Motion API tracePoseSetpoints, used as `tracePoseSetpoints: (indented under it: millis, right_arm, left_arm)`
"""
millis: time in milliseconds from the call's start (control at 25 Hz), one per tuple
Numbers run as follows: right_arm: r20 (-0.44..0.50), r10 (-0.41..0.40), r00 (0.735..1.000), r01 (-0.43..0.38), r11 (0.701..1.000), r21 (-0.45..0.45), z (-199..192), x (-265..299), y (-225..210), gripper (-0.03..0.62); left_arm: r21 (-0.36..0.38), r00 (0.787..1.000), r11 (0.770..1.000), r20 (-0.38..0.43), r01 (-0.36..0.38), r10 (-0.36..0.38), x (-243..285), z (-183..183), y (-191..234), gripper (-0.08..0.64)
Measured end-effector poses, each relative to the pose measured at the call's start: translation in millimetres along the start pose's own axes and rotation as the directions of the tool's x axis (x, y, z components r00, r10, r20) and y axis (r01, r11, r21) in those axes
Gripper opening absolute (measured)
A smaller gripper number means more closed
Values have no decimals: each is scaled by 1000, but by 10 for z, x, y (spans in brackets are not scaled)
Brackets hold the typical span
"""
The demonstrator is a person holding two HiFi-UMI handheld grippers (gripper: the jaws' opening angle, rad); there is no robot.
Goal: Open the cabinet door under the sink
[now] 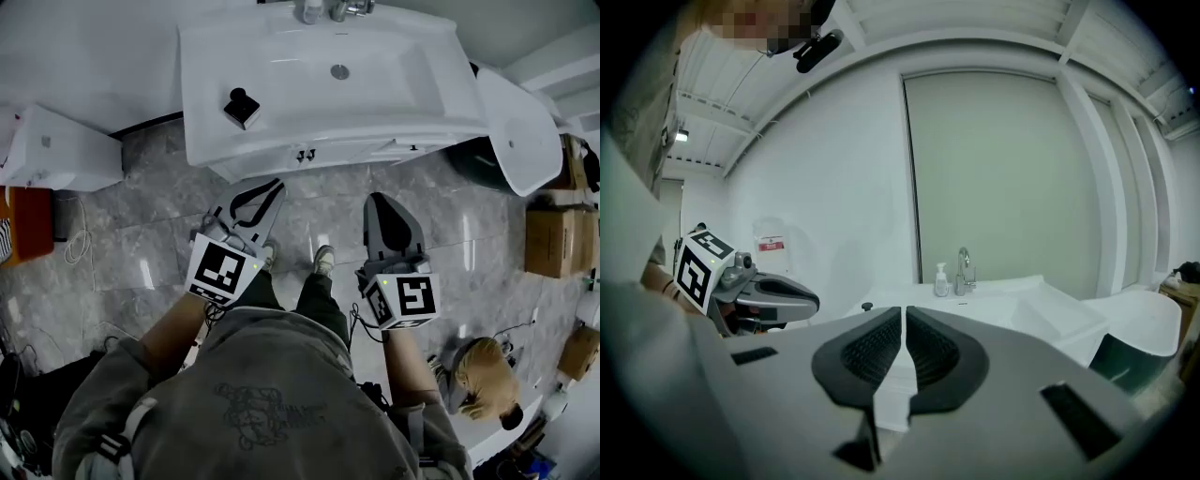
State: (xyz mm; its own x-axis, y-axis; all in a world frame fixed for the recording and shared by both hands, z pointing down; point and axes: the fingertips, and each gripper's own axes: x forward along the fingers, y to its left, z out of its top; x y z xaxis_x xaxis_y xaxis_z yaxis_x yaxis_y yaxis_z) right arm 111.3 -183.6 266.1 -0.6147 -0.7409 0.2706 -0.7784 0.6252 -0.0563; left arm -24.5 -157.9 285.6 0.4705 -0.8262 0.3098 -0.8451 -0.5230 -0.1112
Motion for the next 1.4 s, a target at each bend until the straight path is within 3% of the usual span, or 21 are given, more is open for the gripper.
tracePoseSetpoints:
  millis: [200, 320, 480, 680, 760, 920, 1160, 1400]
  right_arm:
    - [11, 105, 994, -104, 988, -114, -86, 121, -101, 35]
    - [10, 186, 982, -183, 975, -122, -185, 208, -133, 35]
    - [5, 233, 972, -232, 968, -101, -360, 330, -247, 35]
    - [-15, 238, 971, -238, 966, -97, -649, 490, -383, 35]
    - [-20, 238, 971, -239, 967, -87, -806, 584, -398, 35]
    - [-59, 239, 969, -242, 969, -52, -1221, 759, -420, 35]
    - [-80, 241, 967, -244, 969, -30, -1682, 1063, -424, 35]
    - [-94, 199, 975, -199, 980, 9, -2101, 1295, -538, 35]
  left_arm:
    - [-27, 994, 994, -33, -106, 106, 194, -99, -86, 30]
    - [-32, 982, 982, -26, -188, 187, 270, -138, -81, 31]
    - [-49, 968, 967, -25, -251, 250, 391, -275, -111, 31]
    - [-100, 969, 964, -51, -247, 243, 618, -607, -199, 40]
    - [-116, 970, 964, -78, -238, 230, 733, -797, -193, 109]
    - [-154, 972, 964, -119, -218, 201, 998, -1203, -185, 119]
    - [-211, 963, 949, -187, -233, 195, 1368, -1898, -77, 143]
    - [-206, 948, 942, -234, -264, 214, 1746, -2512, -63, 149]
